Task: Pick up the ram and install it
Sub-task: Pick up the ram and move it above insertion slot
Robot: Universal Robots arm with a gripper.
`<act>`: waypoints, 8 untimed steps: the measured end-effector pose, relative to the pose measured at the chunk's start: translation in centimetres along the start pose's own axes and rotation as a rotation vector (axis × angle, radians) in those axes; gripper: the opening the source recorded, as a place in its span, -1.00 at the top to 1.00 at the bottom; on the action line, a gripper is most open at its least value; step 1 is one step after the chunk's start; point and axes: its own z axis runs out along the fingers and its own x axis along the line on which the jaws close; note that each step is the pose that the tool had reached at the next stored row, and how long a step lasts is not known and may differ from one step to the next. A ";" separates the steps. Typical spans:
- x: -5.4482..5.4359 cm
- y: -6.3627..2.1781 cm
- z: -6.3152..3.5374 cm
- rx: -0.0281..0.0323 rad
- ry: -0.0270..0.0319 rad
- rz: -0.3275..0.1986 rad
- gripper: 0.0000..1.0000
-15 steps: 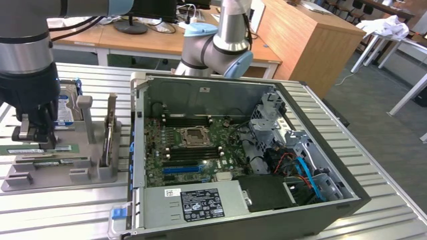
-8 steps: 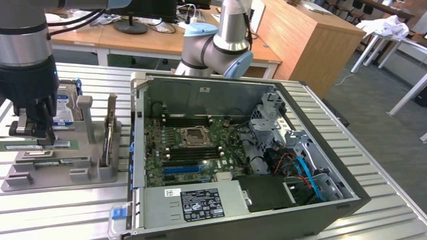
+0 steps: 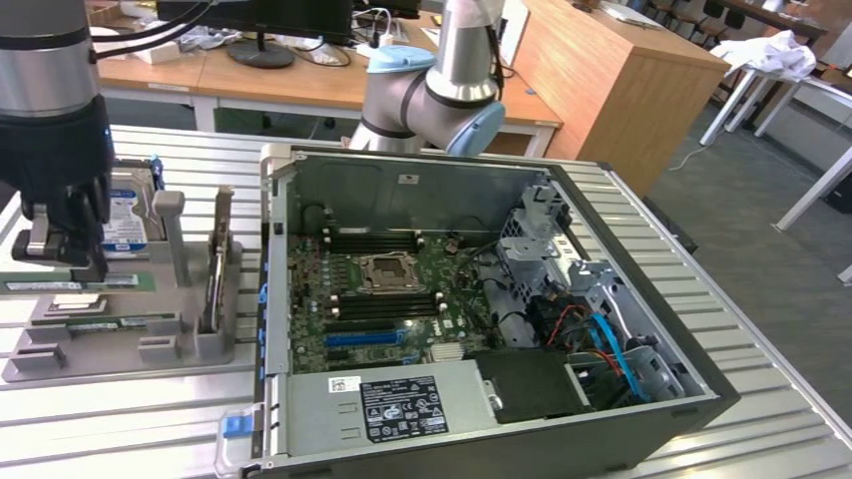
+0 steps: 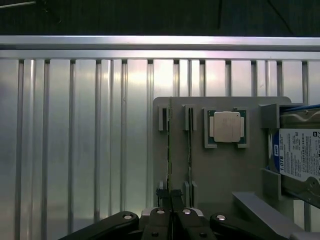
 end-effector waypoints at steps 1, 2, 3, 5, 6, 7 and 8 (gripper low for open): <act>0.0 0.00 -0.13 0.0000 0.0000 0.000 0.76; 0.0 0.01 -0.28 0.0000 0.0000 0.000 0.76; 0.0 0.02 -0.45 0.0000 0.0000 0.000 0.76; 0.0 0.03 -0.76 0.0000 0.0000 0.000 0.76; 0.0 0.04 -0.92 0.0000 -0.0001 0.000 0.76; 0.0 0.04 -1.07 0.0000 0.0000 0.000 0.76; 0.0 0.04 -1.21 0.0000 0.0000 0.000 0.76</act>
